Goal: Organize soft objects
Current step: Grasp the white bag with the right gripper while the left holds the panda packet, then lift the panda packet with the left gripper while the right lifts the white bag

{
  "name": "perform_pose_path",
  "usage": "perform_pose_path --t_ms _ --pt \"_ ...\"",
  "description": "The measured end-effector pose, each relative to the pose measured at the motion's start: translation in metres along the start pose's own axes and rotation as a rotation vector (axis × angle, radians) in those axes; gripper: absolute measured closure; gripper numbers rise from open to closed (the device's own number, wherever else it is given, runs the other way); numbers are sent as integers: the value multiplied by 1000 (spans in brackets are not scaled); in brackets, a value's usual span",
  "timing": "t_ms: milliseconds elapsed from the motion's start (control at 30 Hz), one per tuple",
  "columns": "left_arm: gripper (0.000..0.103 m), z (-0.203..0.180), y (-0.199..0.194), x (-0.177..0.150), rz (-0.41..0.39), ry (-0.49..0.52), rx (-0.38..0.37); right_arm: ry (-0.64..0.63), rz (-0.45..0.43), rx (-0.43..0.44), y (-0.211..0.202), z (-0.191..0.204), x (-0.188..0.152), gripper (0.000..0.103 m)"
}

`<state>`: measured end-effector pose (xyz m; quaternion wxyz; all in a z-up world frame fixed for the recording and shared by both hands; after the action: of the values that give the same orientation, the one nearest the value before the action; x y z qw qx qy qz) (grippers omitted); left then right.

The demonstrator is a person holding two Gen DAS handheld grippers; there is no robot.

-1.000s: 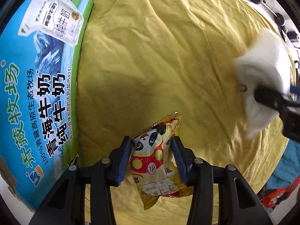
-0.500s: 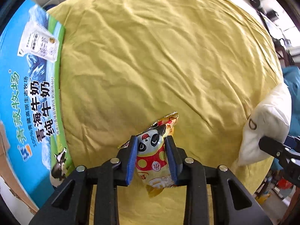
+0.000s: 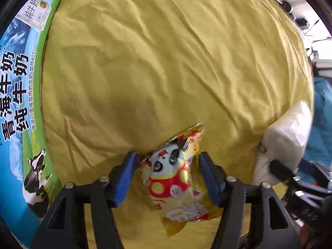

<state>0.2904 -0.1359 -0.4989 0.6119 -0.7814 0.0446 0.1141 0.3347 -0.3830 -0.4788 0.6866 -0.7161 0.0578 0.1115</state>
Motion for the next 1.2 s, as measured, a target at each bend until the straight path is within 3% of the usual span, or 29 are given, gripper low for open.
perform_pose_path --t_ms 67,133,233,433,733,800,933,1000,1067,1200 --pt "43 2 -1 2 -8 -11 -27 -7 5 -5 2 4 1 33" --pt "61 4 0 1 6 -14 -31 -6 9 -7 3 7 1 36" --pt "72 2 -2 2 -5 -8 -47 -12 -6 -19 -2 13 -1 44" --pt "81 -3 -21 -10 -57 40 -55 7 -54 -13 -24 22 -14 53" --pt "91 3 -68 -15 -124 69 -99 56 -98 95 -44 15 -56 55" --pt "86 3 -68 -18 -127 69 -116 49 -100 101 -48 19 -61 55" --pt "54 11 -68 -16 -93 -2 -163 37 -117 52 -44 13 -65 55" --pt "40 18 -66 -23 -49 -110 -276 44 -114 56 -43 15 -66 55" --pt "34 28 -58 -23 -13 -217 -368 45 -115 53 -38 17 -66 55" --pt "32 31 -41 -14 3 -266 -297 46 -109 45 -25 0 -57 55"
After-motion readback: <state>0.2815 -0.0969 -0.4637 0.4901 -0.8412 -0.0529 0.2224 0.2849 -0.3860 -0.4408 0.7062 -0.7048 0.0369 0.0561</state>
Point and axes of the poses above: each gripper's, at about its wrist camera, not at the fingertips, and y roughly the way its jaws point, z to its left, x to its top, the point moved 5 cm from there along y, roughly the way its jaws point, and after that the axes turned 4 degrees about -x, right-handed, at the moved point
